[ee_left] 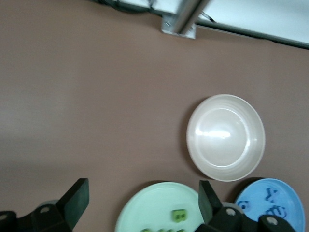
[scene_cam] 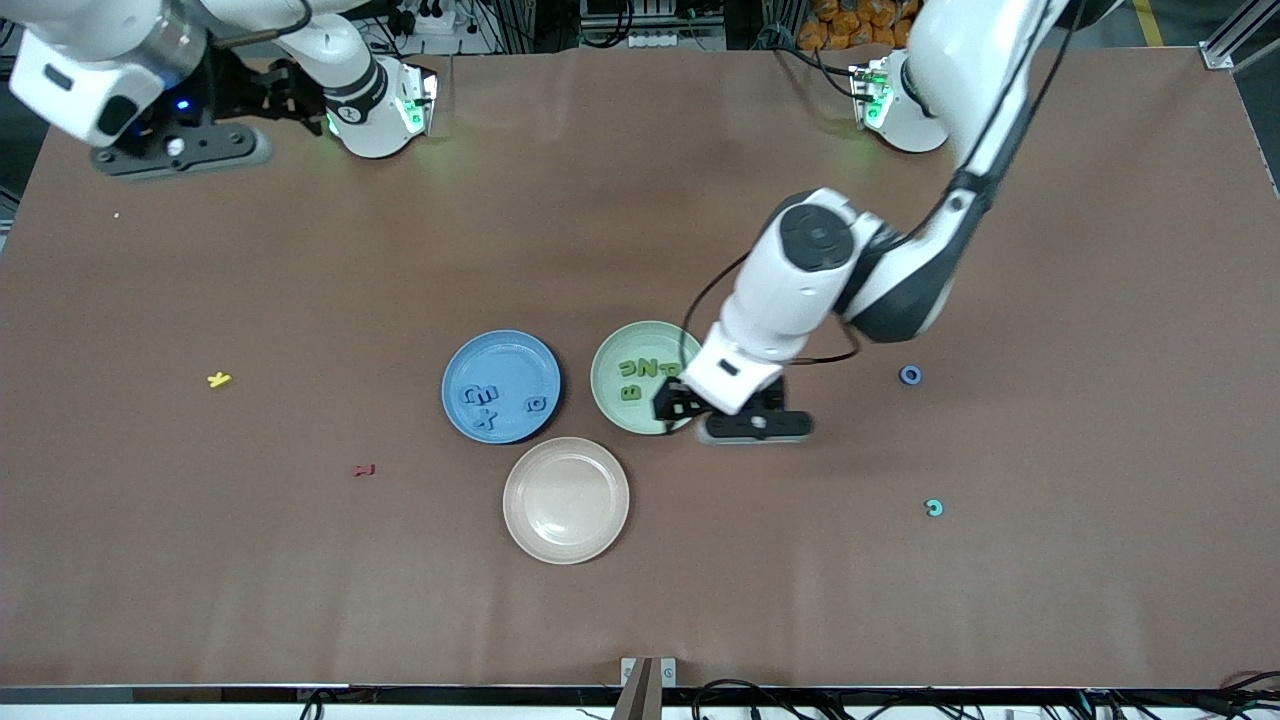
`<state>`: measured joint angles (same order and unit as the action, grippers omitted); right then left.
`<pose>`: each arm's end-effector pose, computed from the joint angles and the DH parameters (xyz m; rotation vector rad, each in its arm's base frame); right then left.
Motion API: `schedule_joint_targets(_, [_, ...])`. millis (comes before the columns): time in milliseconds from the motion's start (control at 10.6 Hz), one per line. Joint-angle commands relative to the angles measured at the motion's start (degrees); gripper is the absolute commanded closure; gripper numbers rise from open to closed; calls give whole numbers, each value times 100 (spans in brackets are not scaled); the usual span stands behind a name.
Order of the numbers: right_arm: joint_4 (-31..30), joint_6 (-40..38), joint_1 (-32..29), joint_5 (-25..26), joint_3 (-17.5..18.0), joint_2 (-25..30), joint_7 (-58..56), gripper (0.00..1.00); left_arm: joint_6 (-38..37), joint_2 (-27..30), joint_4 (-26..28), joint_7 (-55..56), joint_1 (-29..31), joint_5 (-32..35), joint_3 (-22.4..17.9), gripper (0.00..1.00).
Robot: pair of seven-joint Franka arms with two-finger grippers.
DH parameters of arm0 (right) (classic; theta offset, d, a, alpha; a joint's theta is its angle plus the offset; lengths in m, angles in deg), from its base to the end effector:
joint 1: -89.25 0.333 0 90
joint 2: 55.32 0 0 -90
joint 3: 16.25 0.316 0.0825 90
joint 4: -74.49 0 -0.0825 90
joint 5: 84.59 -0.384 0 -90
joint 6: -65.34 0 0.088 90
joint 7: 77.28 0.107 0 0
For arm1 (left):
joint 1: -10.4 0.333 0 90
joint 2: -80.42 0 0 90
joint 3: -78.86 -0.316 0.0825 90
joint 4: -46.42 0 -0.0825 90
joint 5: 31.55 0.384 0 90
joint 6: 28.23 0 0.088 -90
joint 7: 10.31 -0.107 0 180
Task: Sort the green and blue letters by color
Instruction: 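Release the green B on the green plate and lift the left gripper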
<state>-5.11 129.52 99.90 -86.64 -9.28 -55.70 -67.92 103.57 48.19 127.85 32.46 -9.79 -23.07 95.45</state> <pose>0.4789 0.1569 0.6697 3.0724 0.2392 -0.4284 0.6190 -0.4035 0.4163 2.8844 0.1347 0.3643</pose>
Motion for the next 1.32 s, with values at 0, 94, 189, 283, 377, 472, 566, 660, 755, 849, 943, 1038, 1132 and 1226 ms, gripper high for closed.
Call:
schedule_joint_targets(0, [-381,717,-554,73,-3,73,-83,0,-1627,1242,216,-189,155,153,-24,0])
schedule_joint_targets(94, [-355,745,-677,82,-3,108,-92,0,-2102,1716,208,-207,452,66,2,0])
schedule_joint_targets(189, [-364,867,-748,247,-12,100,-92,0,-2576,2025,207,-242,663,65,37,0])
schedule_joint_targets(283, [-364,1260,-922,284,-3,65,-92,0,-2929,2220,207,-286,796,57,63,0])
schedule_joint_targets(377, [-416,1794,-933,301,-3,30,-92,0,-3220,2396,199,-287,815,57,90,0])
schedule_joint_targets(472, [-538,2174,-890,302,5,-23,-31,0,-3397,2476,207,-295,841,65,99,0])
schedule_joint_targets(566, [-722,2343,-846,302,23,-23,-4,0,-3607,2564,199,-330,867,74,64,0])
schedule_joint_targets(660, [-863,2275,-845,302,23,20,5,0,-3801,2643,207,-539,1042,48,55,0])
schedule_joint_targets(755, [-960,2092,-871,302,14,81,13,0,-3890,2748,225,-855,1383,13,116,0])
schedule_joint_targets(849, [-979,1863,-941,302,-12,160,5,0,-4004,2853,225,-1067,1604,-187,125,0])
schedule_joint_targets(943, [-1014,1800,-1098,302,-12,239,-30,0,-4127,2924,234,-1147,1771,-294,82,0])
schedule_joint_targets(1038, [-1119,1843,-1204,302,-12,301,-83,0,-4284,2977,225,-1339,2008,-356,73,0])
schedule_joint_targets(1132, [-1163,1913,-1258,319,-12,310,-92,0,-4330,2986,234,-1628,2254,-548,64,0])
schedule_joint_targets(1226, [-1172,2010,-1284,319,-12,310,-109,0,-4347,3038,234,-1736,2317,-724,-171,0])
